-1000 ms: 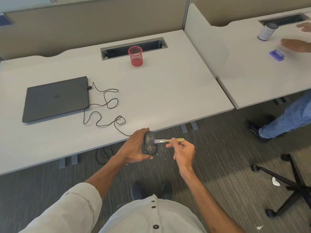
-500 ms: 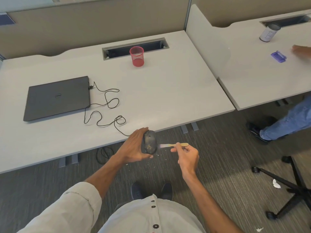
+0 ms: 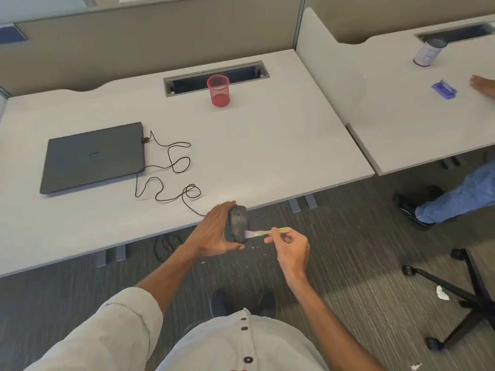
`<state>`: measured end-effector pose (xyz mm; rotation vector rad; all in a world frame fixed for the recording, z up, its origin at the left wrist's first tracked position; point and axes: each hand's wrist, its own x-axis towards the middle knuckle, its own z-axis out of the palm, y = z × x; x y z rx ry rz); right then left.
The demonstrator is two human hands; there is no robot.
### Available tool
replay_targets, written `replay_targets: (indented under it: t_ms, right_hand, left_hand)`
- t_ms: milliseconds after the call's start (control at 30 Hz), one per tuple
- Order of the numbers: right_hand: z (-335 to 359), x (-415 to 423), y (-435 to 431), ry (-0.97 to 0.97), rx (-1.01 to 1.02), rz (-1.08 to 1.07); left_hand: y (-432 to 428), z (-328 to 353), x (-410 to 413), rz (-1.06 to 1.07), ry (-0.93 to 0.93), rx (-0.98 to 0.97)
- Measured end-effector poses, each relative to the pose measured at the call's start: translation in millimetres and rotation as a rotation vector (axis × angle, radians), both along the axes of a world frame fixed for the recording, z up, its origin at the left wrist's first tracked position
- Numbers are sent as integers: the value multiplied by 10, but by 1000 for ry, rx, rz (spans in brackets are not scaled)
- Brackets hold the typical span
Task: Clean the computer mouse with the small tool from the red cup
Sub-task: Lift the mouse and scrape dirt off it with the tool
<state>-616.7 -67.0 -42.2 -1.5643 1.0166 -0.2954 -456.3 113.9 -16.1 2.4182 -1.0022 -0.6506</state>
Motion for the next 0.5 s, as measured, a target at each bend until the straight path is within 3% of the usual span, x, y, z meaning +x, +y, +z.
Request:
replay_targets:
  t_ms: [133, 333, 500]
  right_hand:
    - [-40, -90, -72, 60, -30, -42]
    - [41, -26, 7, -115, 50, -11]
    - [47, 66, 139, -122, 60, 14]
  left_hand:
    - [17, -17, -11, 2, -11, 2]
    - [-7, -20, -25, -2, -13, 2]
    - [-29, -9, -37, 0, -7, 6]
